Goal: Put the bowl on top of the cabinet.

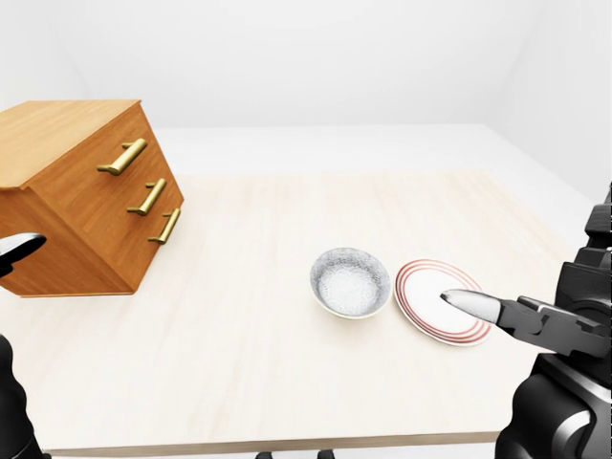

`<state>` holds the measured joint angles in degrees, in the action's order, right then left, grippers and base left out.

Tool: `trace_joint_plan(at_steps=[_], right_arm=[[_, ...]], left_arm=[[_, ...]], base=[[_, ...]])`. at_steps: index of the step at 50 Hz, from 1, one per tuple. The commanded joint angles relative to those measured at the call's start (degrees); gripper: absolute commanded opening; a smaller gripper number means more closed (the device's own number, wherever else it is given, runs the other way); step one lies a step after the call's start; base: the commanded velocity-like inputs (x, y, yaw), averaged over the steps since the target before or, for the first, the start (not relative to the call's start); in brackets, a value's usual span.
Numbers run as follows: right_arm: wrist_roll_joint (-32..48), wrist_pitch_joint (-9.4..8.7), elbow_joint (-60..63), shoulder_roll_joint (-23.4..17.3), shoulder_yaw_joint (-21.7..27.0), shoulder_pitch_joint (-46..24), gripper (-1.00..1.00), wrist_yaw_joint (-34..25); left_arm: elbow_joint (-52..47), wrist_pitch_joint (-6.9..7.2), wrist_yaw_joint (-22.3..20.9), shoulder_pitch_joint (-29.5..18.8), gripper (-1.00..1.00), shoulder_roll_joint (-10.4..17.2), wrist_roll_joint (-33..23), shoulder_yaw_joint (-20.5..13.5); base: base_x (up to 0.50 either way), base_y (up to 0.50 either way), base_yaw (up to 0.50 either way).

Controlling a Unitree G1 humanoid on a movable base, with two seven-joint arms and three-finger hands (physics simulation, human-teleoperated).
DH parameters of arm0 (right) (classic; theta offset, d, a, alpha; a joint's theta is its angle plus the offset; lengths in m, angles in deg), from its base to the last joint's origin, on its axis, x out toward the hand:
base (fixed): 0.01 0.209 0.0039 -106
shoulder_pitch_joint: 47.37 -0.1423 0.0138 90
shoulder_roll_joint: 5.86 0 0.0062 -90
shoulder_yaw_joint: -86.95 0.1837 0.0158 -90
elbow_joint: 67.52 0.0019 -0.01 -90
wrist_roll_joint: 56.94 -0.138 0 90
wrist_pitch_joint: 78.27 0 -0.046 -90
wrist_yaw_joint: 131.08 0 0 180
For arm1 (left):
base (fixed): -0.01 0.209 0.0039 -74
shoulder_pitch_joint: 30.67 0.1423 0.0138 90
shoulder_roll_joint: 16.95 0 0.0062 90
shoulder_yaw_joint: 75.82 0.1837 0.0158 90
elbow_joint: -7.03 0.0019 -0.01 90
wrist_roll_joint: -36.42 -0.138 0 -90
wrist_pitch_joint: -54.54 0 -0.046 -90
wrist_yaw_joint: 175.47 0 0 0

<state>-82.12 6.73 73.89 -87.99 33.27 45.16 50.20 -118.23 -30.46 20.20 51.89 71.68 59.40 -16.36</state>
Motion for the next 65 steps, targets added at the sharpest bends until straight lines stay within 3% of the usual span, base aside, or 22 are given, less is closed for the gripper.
trace_joint_plan(at_steps=[1, 65], right_arm=[[0.96, 0.0, 0.17, 0.34, -0.4, 0.08, 1.0, -0.74], [1.96, 0.0, -0.85, 0.82, -0.78, 0.32, 1.0, -1.48]], left_arm=[[0.3, 0.0, -0.25, 0.17, 1.0, -0.17, -0.3, 0.16], [0.22, 0.0, -0.29, 0.18, 1.0, -0.39, -0.72, 0.39]], base=[[0.0, 0.28, 0.0], [0.0, 0.29, 0.0]])
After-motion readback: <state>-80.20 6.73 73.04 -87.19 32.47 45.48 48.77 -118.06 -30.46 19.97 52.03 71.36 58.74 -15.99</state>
